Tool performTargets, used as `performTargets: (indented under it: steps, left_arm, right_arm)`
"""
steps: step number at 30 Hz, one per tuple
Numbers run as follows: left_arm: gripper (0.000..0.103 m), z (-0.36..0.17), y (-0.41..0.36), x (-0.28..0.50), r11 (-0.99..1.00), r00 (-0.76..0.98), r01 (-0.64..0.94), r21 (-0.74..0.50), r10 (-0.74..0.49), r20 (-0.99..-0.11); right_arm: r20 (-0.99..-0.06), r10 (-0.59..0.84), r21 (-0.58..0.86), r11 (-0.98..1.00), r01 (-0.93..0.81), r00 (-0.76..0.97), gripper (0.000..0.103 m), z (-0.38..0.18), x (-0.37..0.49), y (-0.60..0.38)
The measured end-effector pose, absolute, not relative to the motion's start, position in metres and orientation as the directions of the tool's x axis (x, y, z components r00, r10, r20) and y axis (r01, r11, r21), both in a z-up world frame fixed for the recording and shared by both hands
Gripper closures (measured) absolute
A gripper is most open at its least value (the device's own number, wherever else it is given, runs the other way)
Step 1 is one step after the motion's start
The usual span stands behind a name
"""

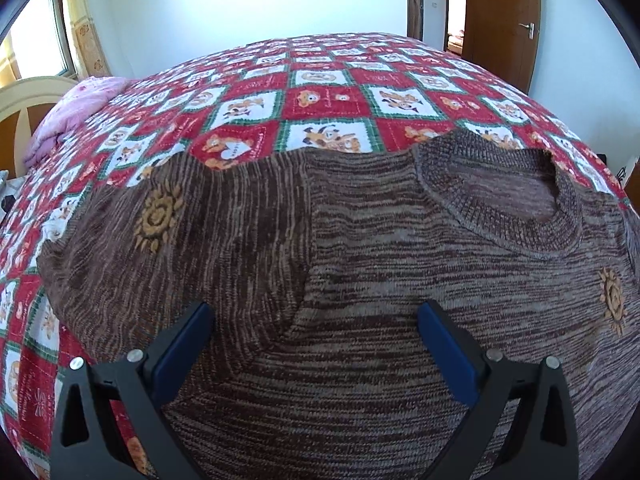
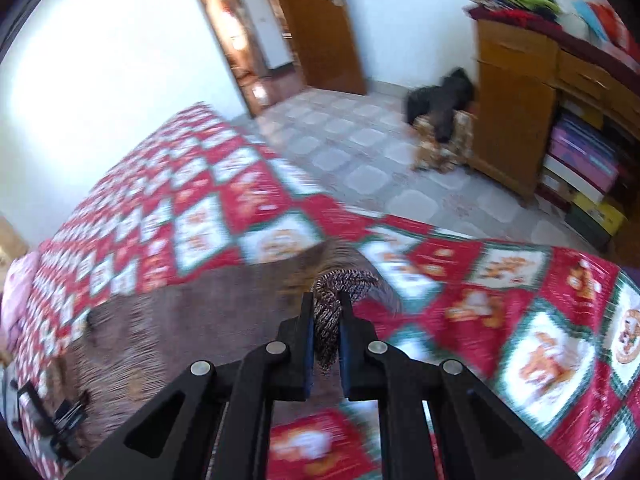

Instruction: Fold small clothes

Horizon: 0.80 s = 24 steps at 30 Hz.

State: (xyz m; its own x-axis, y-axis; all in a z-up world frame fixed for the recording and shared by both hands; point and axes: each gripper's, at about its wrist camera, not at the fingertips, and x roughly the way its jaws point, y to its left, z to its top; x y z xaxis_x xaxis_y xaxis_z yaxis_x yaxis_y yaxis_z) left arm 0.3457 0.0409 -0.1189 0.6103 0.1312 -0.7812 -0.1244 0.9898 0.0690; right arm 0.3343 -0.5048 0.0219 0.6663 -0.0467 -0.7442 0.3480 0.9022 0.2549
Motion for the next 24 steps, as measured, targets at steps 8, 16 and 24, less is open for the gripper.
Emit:
performTargets:
  steps: [8,16,24]
  left_arm:
    - [0.000,-0.118,0.040,0.345,0.989,0.614,-0.123,0.082,0.141,-0.776]
    - [0.000,-0.119,0.041,0.345,0.990,0.618,-0.120,0.072,0.131,-0.775]
    - [0.000,-0.119,0.042,0.346,0.991,0.618,-0.119,0.063,0.123,-0.776]
  right_arm:
    - [-0.709,0.194,0.322,0.944,0.066,0.678,0.094,0.036,0.361,-0.366]
    - [-0.733,0.386,0.413,0.907,-0.085,0.559,0.094,-0.022,0.384,-0.255]
    - [-0.674,0.543,0.597,0.799,-0.063,0.501,0.068,-0.056,0.368,-0.264]
